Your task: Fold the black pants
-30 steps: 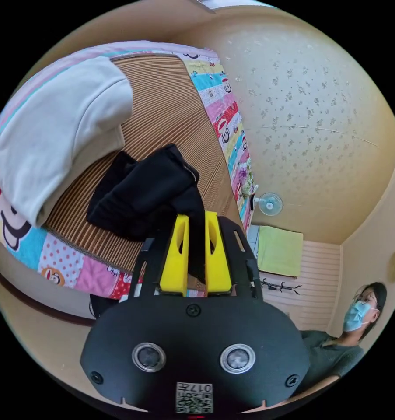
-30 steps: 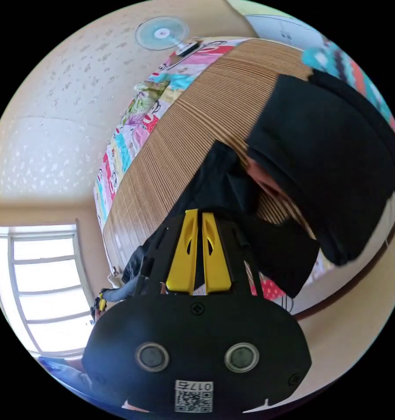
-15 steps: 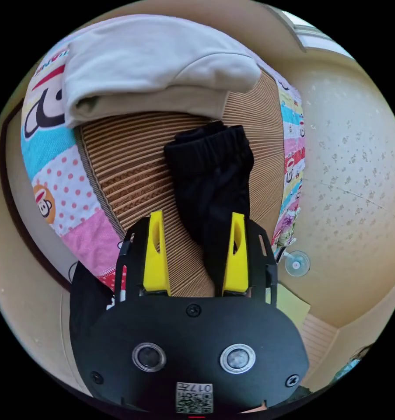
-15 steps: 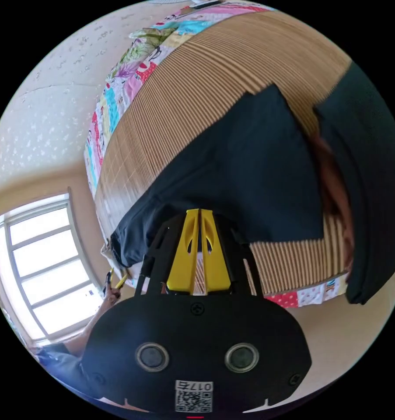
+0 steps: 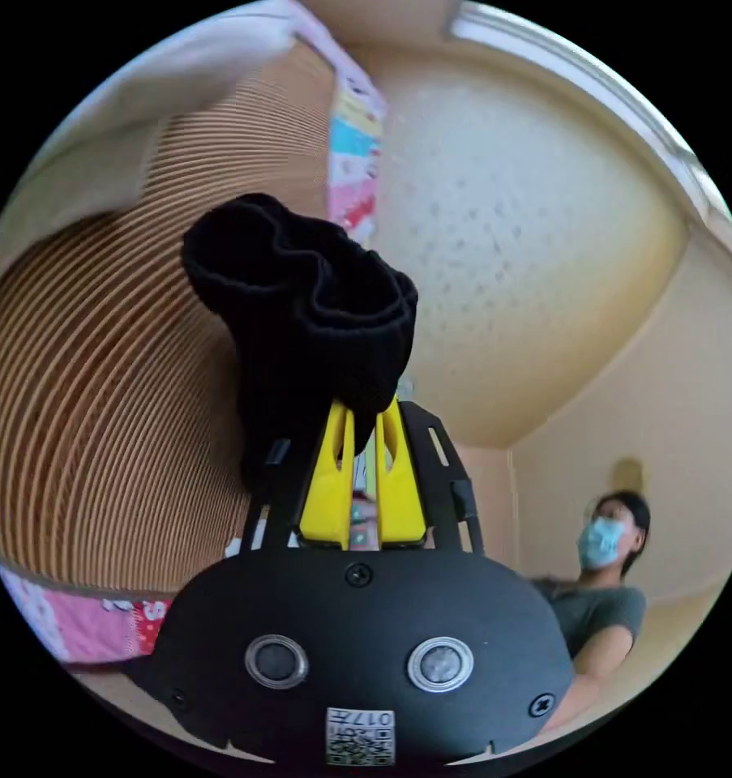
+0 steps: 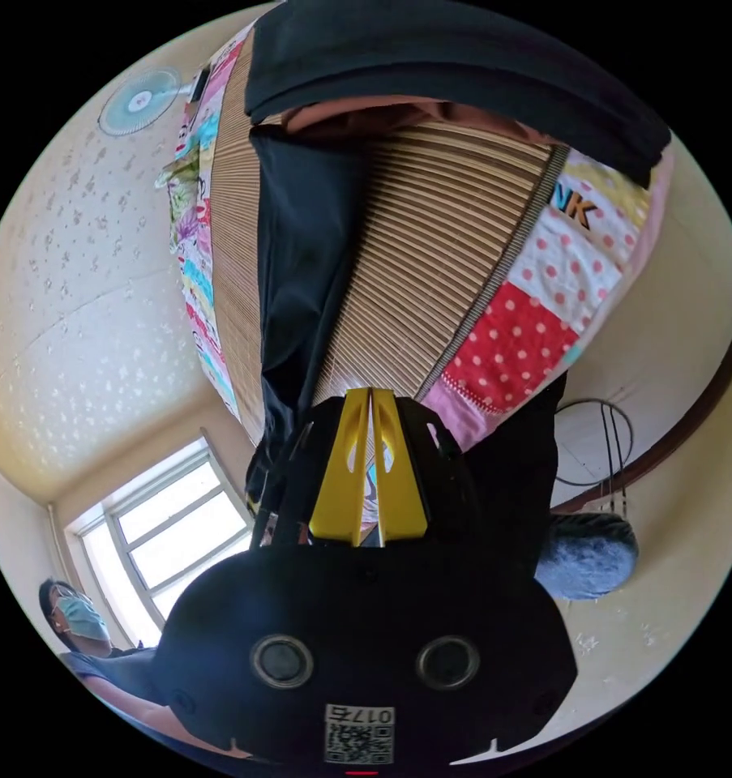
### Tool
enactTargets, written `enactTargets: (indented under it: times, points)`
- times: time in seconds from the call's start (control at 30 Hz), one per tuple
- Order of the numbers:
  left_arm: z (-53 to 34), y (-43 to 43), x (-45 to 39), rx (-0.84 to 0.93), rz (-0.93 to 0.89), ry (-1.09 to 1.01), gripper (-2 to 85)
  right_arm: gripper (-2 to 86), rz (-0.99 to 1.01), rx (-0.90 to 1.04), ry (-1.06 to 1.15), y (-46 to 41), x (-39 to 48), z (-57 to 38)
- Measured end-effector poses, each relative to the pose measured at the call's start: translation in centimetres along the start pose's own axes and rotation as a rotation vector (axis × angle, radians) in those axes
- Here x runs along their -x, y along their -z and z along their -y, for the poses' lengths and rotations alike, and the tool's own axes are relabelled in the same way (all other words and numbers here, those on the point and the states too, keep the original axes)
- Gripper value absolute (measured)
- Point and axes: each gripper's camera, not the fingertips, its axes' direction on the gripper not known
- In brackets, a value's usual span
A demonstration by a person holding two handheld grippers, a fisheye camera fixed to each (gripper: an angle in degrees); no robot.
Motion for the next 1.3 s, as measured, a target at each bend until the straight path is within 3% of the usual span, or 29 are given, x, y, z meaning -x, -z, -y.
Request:
enactTargets:
  times: [0.07,0.13,0.2,0.27,0.37,0.43,0.6,0.77,0.9,0.97,1.07,1.13,1.3]
  points:
    - [0.7,0.3,-7.1,0.247,0.024,-0.306,3.0,0.4,0.014,-0.006,-0.006,0.7,0.2,0.0]
    - [0.9,2.8,-9.2,0.297,0.095,-0.362,3.1,0.5,0.012,-0.007,0.004,1.0,0.9,0.3]
    - [1.3,6.8,-8.2,0.204,0.25,-0.251,3.7,0.6,0.012,0.002,0.019,0.8,1.6,0.7]
    - [0.1,12.8,-4.5,-0.03,0.569,0.11,4.0,1.0,0.026,0.021,0.037,0.0,2.3,1.3]
    - [-4.7,16.6,-3.5,-0.283,0.749,0.271,4.1,2.0,0.063,0.024,0.046,-1.0,2.9,1.8]
    - [-6.7,16.0,-2.6,-0.286,0.739,0.293,4.7,3.3,0.104,0.01,0.034,-1.5,2.8,2.3]
    - [-10.5,9.6,0.6,-0.047,0.658,0.308,6.3,8.6,0.173,-0.027,-0.073,-2.9,1.3,4.7]
    - [-14.3,3.2,1.2,0.09,0.631,0.324,6.4,6.8,0.261,-0.135,-0.098,-3.1,1.3,9.2]
    - [-15.2,0.7,0.9,0.132,0.634,0.338,6.4,2.7,0.038,-0.1,-0.044,-3.0,5.5,12.8]
    - [-15.2,-0.8,0.7,0.163,0.629,0.339,6.5,1.8,-0.161,-0.048,0.164,-3.7,12.8,15.1]
    - [-14.7,-2.4,0.2,0.218,0.633,0.326,6.7,1.2,-0.148,0.101,0.549,-5.1,23.8,15.3]
    - [-14.3,-3.1,-0.2,0.25,0.659,0.321,6.9,1.0,-0.132,0.148,0.688,-4.2,29.3,14.0]
    - [-12.9,-3.7,-1.6,0.278,0.669,0.287,7.6,0.8,0.032,0.187,0.746,0.7,34.0,12.7]
